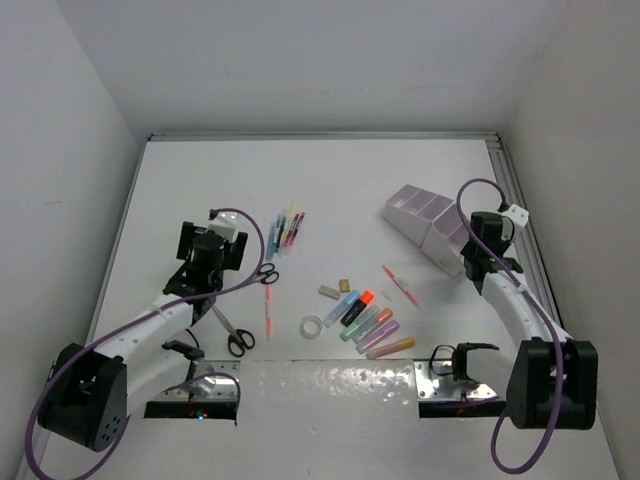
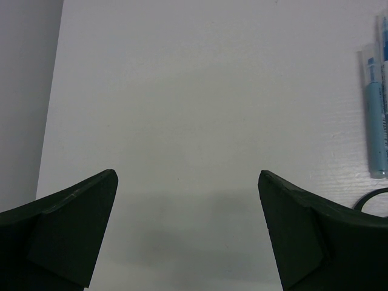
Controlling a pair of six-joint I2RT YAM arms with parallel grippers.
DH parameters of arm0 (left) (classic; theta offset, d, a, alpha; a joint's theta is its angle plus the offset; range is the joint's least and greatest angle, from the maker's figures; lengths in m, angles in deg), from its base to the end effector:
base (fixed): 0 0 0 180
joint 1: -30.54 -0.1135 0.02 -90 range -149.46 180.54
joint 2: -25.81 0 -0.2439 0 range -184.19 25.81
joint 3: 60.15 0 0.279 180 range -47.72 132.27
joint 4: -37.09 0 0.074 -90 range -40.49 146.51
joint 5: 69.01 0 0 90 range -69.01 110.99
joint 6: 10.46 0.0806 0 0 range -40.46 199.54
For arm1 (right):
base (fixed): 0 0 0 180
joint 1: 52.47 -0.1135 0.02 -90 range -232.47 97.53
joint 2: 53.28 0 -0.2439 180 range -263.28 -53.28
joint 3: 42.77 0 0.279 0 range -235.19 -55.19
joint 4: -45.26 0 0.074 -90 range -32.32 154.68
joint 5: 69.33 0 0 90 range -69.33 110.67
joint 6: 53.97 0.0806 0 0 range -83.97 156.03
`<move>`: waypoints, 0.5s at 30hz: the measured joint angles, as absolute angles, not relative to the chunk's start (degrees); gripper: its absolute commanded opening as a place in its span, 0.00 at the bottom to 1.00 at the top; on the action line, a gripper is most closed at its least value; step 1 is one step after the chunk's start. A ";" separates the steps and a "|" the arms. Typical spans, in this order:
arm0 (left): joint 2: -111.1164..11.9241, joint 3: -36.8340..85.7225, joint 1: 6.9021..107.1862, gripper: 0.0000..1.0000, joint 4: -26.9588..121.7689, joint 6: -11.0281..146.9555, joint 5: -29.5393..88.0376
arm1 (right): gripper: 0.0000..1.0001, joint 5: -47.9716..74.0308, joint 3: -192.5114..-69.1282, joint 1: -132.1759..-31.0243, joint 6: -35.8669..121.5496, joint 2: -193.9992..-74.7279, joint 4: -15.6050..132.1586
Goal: Sort the stationery into containers
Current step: Place the stationery in the storage box.
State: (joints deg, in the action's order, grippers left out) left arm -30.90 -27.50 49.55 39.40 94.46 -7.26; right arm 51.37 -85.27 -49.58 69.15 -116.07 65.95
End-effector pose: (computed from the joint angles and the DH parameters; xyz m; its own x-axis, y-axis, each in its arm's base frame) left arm 0.2685 -0.0521 0.1392 -0.4351 0.3898 -0.8116 -0.0020 0.9010 0.4338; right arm 0.2759 -0.0551 0.1397 -0.3145 0.4863 -0.8152 0.7166 0.6849 0.1321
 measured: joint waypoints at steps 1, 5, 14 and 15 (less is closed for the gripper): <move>-30.90 -27.50 49.55 1.00 39.40 94.48 -7.26 | 0.14 50.89 -84.99 -49.53 68.98 -116.46 65.50; -30.90 -27.50 49.55 1.00 39.38 94.48 -7.13 | 0.33 50.19 -84.94 -49.53 68.71 -116.96 65.21; -30.92 -27.50 49.55 1.00 39.33 94.50 -6.83 | 0.61 48.92 -85.58 -49.31 66.18 -112.81 65.84; -30.92 -27.50 49.55 1.00 39.25 94.50 -6.74 | 0.65 48.70 -86.23 -49.31 65.74 -111.96 66.33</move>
